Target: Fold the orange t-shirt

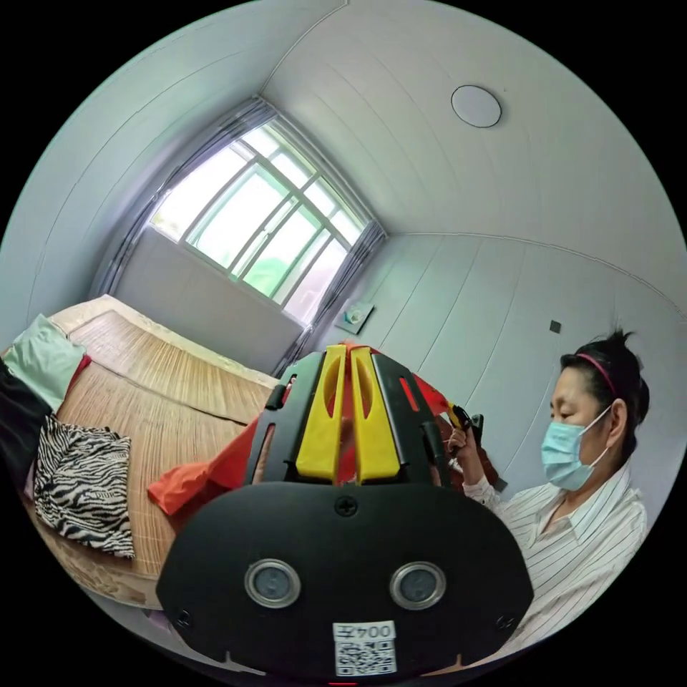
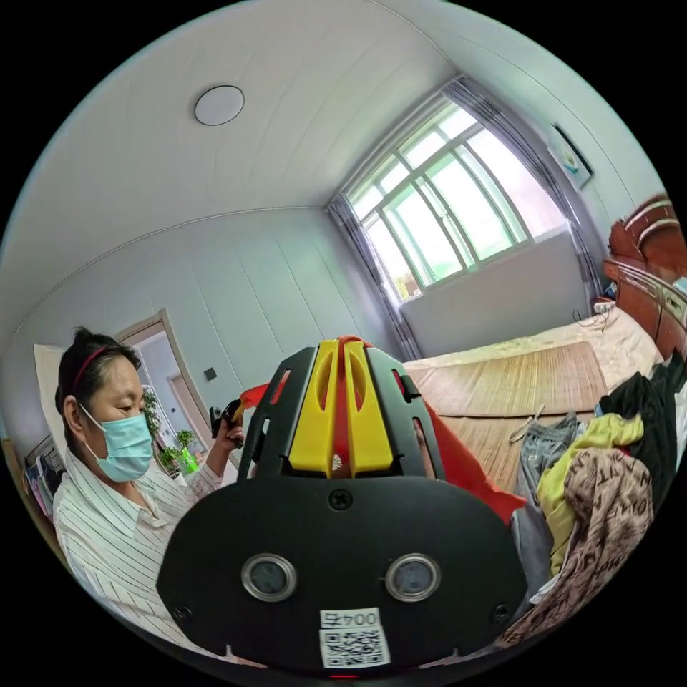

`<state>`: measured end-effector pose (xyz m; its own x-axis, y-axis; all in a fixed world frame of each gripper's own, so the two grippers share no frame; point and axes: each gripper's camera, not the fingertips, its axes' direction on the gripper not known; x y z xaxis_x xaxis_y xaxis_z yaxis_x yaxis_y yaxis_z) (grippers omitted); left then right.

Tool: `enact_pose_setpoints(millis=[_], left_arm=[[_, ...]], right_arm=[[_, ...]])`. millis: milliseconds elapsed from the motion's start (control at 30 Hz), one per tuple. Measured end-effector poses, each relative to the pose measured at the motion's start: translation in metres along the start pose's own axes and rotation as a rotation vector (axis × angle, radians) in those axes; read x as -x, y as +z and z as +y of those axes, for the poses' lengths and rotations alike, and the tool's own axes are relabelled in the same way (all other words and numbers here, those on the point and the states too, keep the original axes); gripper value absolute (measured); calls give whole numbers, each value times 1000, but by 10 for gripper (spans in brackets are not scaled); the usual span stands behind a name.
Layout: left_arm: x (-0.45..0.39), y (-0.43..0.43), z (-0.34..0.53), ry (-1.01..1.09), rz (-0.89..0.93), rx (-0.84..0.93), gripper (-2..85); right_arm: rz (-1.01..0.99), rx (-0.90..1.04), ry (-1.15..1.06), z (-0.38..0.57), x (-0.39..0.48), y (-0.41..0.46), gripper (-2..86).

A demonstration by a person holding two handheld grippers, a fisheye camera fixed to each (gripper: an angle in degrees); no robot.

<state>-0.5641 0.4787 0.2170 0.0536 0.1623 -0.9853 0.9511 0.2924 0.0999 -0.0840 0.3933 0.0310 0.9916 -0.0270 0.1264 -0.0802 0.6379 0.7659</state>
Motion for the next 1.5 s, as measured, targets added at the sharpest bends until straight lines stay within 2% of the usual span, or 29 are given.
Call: enact_pose_setpoints(millis=[133, 267, 400, 533, 633, 700, 833, 933, 1033, 1133, 1267, 1500], left_arm=[[18, 25, -23, -38, -21, 30, 10], [80, 76, -36, -202, -25, 104, 9], [155, 151, -64, -294, -121, 258, 9], [210, 216, -102, -307, -220, 300, 8], [225, 262, -146, -264, -287, 269, 8], [206, 286, -191, -152, -308, 205, 8], [159, 291, -252, 20, -272, 79, 9], [130, 274, -271, 110, -217, 5, 10], [123, 249, -256, 141, -139, -19, 10], [137, 229, -213, 118, -98, 47, 10], [168, 202, -114, 120, -161, 190, 10], [250, 173, 75, -48, -210, 394, 10]], right_arm=[[40, 42, 38, -18, -15, 25, -6], [95, 101, 106, -25, -55, 68, -6], [161, 163, 202, -50, -124, 137, -6], [253, 242, 253, -92, -192, 223, -5], [331, 240, 238, -132, -213, 273, -5], [367, 201, 205, -163, -210, 290, -5], [377, 47, 60, -228, -169, 287, -5], [355, 19, -29, -243, -143, 275, -6], [311, 41, -83, -230, -130, 261, -6], [285, 137, -80, -189, -135, 255, -6], [254, 266, -20, -112, -159, 251, -5], [304, 484, 200, 69, -232, 262, -3]])
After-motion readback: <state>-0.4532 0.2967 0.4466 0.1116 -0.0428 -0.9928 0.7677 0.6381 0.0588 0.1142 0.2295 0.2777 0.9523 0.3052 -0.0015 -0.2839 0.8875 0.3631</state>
